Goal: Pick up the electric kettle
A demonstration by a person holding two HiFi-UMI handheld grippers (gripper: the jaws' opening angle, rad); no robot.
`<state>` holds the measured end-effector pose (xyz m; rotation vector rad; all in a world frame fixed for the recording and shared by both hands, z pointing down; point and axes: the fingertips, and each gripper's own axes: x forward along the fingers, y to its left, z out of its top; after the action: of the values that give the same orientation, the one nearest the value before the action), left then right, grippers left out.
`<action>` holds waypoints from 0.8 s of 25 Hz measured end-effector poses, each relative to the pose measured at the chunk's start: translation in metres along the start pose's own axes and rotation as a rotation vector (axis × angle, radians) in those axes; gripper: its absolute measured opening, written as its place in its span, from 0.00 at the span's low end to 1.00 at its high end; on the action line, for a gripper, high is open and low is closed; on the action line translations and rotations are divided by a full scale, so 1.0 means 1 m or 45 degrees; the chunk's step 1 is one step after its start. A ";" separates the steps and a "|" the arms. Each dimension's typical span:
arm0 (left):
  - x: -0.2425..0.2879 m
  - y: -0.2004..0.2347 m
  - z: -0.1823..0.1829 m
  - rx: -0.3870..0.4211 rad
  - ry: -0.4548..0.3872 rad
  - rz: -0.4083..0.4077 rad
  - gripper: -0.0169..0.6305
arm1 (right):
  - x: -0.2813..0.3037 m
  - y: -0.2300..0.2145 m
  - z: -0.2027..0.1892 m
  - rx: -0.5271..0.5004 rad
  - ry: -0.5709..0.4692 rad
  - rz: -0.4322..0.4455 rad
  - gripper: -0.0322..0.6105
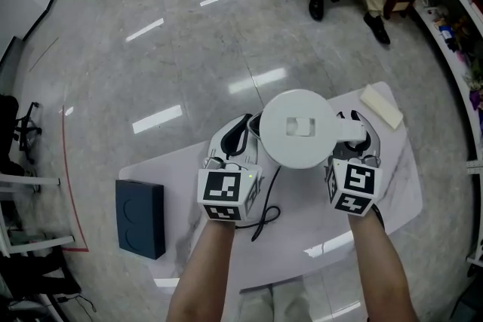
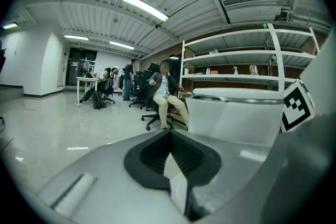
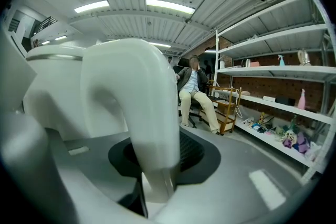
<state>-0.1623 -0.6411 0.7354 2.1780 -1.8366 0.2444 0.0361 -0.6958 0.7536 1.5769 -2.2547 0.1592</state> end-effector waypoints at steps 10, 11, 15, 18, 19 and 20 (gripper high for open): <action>-0.022 0.006 0.030 -0.001 -0.049 0.018 0.03 | -0.024 0.004 0.035 0.038 -0.021 0.018 0.25; -0.025 0.004 0.035 0.018 -0.054 0.018 0.03 | -0.028 0.004 0.039 0.046 -0.023 0.025 0.25; -0.038 0.000 0.055 0.068 -0.099 0.023 0.03 | -0.042 0.005 0.055 0.075 -0.039 0.043 0.26; -0.047 0.000 0.071 0.067 -0.123 0.038 0.03 | -0.052 0.005 0.069 0.091 -0.050 0.040 0.26; -0.050 -0.001 0.077 0.063 -0.126 0.037 0.03 | -0.056 0.004 0.074 0.098 -0.052 0.038 0.26; -0.053 -0.003 0.084 0.060 -0.131 0.036 0.03 | -0.060 0.002 0.080 0.104 -0.053 0.037 0.26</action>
<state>-0.1734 -0.6179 0.6394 2.2362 -1.9368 0.1861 0.0323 -0.6672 0.6578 1.6030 -2.3316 0.2316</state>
